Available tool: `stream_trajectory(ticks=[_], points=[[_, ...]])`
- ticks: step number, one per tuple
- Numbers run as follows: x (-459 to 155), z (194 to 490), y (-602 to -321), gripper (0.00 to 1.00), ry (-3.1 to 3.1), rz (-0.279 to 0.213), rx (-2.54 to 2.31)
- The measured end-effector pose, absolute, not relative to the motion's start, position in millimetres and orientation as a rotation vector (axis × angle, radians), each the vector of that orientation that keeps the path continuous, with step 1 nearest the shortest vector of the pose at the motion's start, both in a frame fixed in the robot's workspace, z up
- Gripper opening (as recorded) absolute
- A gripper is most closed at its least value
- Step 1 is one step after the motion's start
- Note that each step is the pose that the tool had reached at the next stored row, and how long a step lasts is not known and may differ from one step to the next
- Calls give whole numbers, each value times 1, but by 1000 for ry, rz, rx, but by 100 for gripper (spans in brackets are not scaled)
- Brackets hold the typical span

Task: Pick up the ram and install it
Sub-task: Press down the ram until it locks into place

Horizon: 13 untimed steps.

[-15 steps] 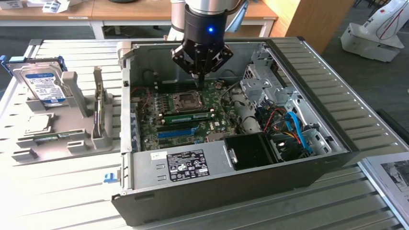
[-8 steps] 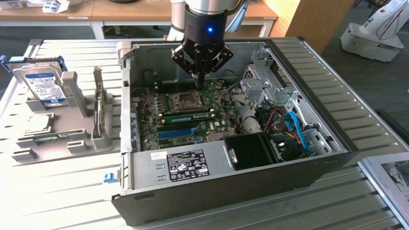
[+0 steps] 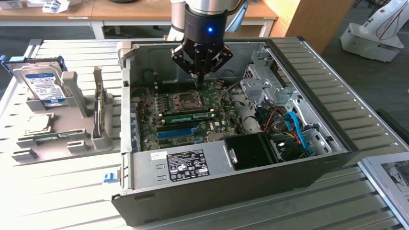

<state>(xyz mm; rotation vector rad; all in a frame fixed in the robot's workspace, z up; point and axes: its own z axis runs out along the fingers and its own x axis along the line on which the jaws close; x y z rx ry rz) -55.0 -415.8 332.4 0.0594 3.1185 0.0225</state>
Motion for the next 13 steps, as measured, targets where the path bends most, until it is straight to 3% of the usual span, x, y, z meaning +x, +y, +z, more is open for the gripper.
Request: stream_trajectory(ticks=[13], points=[[-56,332,-415,10,3119,23,62]])
